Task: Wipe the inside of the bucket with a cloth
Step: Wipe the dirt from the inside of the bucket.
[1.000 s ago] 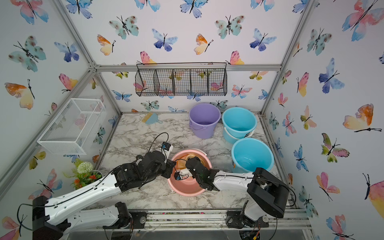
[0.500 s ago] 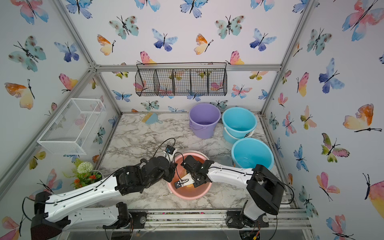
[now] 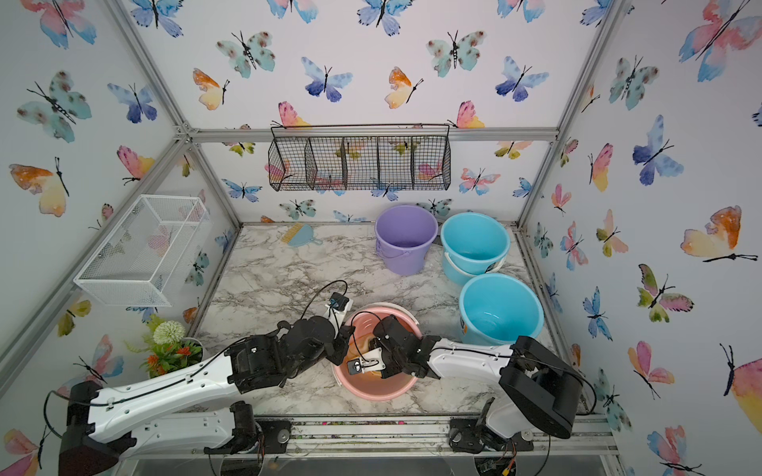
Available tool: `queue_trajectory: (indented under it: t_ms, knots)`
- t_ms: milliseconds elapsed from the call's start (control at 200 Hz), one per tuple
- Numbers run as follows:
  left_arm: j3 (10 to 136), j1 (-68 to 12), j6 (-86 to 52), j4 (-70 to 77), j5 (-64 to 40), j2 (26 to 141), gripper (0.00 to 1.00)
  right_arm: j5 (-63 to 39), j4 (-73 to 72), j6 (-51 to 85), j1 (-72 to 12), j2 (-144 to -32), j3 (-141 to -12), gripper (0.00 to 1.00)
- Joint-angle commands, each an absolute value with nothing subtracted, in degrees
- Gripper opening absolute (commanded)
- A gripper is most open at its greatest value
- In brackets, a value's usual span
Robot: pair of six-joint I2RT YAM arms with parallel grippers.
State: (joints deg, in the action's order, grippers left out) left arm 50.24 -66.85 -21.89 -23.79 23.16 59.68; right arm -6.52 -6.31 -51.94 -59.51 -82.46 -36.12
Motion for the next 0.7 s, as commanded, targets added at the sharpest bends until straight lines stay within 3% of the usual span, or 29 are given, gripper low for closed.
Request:
queue_trajectory:
  t_ms: [0, 140, 370, 551, 696]
  knots:
    - [49.30, -66.37, -26.14, -19.42, 21.50, 59.41, 0.00, -7.34, -19.60, -50.30, -60.12, -81.56, -33.08, 0.02]
    - [48.54, -66.45, -27.57, -19.15, 20.39, 58.67, 0.00, -2.91, -27.79, -51.94, -60.12, -83.31, -32.08, 0.02]
    - [48.25, -66.40, -28.65, -19.08, 19.31, 58.10, 0.00, 15.22, -38.87, -58.90, -60.82, -88.42, -32.64, 0.02]
    - [48.76, -66.41, -28.24, -19.69, 19.74, 57.57, 0.00, 23.76, -36.30, -67.95, -60.82, -90.35, -34.14, 0.02]
    - [49.19, -66.43, -27.84, -20.73, 20.02, 57.40, 0.00, 26.53, -25.24, -69.92, -60.82, -89.51, -36.79, 0.02]
